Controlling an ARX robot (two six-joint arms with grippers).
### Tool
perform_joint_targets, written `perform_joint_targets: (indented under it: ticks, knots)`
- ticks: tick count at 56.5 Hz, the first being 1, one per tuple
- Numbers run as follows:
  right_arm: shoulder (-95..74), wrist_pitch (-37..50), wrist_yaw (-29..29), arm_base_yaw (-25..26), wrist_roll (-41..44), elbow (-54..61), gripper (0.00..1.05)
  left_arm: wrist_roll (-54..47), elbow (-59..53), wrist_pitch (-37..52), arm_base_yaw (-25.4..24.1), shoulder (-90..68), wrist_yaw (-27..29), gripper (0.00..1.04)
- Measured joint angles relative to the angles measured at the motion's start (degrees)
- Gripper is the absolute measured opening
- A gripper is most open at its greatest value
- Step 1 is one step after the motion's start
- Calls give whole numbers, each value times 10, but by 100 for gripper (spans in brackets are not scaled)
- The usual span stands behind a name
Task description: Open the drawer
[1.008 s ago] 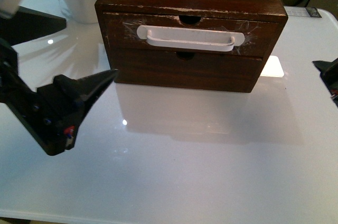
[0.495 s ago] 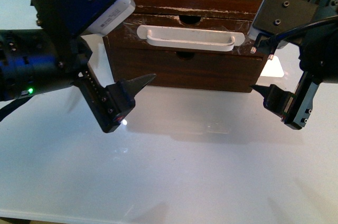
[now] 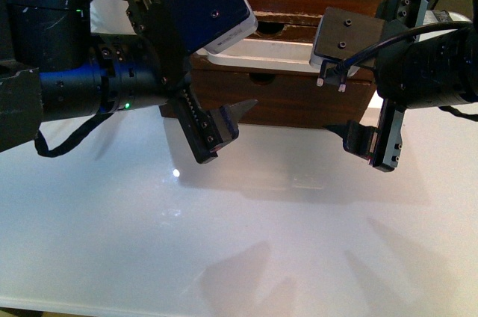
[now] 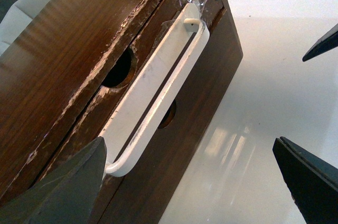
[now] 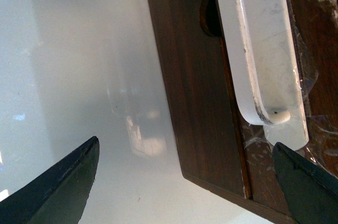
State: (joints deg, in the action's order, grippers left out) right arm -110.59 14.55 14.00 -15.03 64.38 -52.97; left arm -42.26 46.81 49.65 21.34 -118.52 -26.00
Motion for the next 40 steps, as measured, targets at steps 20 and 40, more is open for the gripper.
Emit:
perform_joint_targets:
  ticks: [20, 40]
  knots:
    - [-22, -23, 14, -15, 29, -59, 96, -19, 51, -29, 7, -42, -8, 96]
    - [-61, -40, 21, -27, 27, -110, 96, -21, 100, -60, 8, -74, -12, 96]
